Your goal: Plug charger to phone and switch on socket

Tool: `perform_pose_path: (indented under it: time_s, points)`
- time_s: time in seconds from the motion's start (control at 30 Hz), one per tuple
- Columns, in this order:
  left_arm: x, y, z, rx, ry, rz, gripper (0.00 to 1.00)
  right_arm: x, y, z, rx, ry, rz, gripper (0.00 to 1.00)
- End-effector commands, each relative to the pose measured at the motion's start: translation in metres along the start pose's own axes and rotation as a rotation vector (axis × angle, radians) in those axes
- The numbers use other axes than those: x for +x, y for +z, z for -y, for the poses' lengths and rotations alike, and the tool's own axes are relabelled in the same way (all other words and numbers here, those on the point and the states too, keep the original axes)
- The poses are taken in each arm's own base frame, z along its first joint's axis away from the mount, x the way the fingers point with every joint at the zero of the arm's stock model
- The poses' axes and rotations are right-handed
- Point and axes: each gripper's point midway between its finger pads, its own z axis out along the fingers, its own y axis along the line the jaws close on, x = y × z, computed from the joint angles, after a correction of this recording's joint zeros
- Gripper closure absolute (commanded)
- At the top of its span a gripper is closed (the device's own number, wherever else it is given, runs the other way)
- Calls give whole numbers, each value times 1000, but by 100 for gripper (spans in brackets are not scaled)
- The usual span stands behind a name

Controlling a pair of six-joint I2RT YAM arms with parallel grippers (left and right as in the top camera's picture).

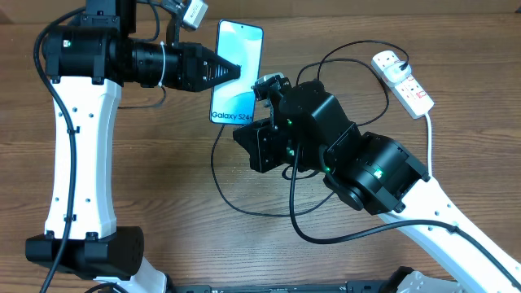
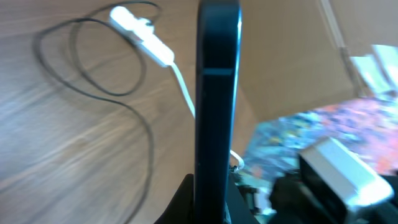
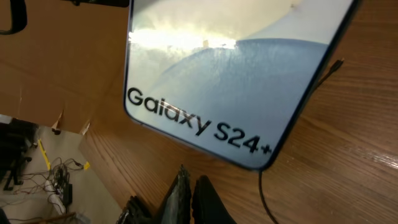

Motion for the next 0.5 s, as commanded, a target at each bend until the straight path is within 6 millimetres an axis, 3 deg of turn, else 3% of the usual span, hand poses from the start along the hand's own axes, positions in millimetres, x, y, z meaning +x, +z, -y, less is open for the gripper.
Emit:
perform_pose_path:
  time_s: [0.0,0.17,0.27,0.4,0.47]
  points:
    - [-4,-7,-37,-224,-42,19,96,-6,-7,0,6,4,21,93]
    - [-3,-29,-90,-558,-147,46,96,-2,-7,6,35,12,10,66]
    - [1,-42,-109,-692,-157,43,96,-3,-8,18,96,61,26,46]
    - [9,-56,-135,-848,-249,38,96,-3,-5,41,215,168,52,31]
    - [15,-61,-150,-921,-296,25,96,1,0,49,249,217,40,29]
